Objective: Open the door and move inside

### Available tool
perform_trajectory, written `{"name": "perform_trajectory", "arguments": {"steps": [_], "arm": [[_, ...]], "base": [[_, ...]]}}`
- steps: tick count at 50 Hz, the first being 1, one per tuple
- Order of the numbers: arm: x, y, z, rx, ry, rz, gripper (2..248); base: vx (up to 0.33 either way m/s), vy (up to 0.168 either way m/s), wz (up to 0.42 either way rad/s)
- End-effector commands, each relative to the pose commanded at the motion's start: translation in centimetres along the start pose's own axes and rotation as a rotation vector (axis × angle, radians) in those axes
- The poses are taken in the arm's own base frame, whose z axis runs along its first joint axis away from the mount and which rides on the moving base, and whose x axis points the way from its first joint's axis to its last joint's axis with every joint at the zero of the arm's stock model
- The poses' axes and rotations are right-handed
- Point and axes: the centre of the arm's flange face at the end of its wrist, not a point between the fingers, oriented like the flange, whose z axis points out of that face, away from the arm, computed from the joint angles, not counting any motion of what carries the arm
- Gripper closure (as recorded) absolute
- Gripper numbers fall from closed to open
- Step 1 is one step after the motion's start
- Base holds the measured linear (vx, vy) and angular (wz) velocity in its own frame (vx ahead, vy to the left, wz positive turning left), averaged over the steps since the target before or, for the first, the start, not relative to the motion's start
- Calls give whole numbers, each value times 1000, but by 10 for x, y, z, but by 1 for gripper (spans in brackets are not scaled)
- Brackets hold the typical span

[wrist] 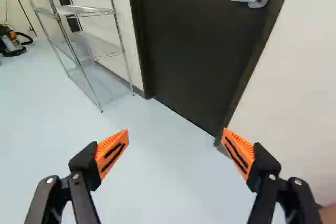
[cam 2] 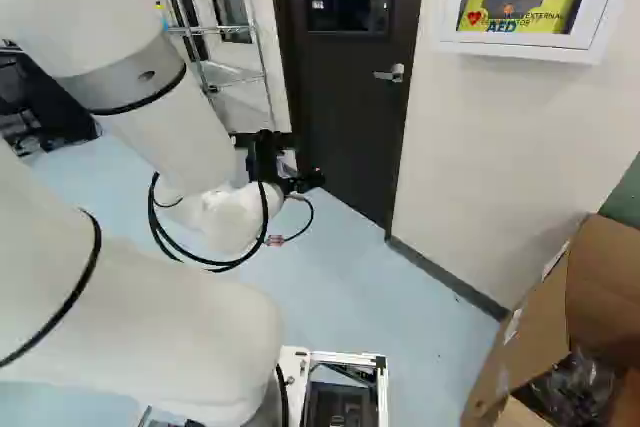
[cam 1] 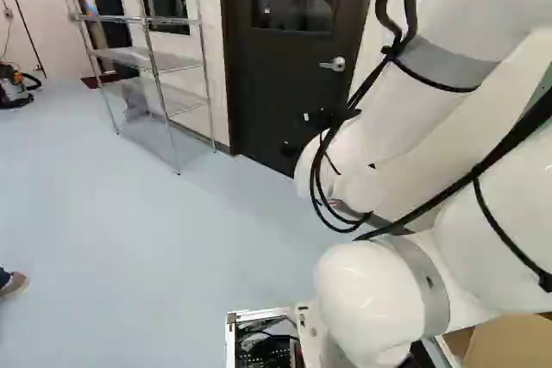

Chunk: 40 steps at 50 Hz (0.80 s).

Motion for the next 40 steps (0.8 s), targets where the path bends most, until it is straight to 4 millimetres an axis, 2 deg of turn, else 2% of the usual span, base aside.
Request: {"name": "perform_trajectory", "arguments": {"steps": [40], "arm": [[0, 0, 0, 0, 0, 0, 3]], "base": [[12, 4, -5]]}}
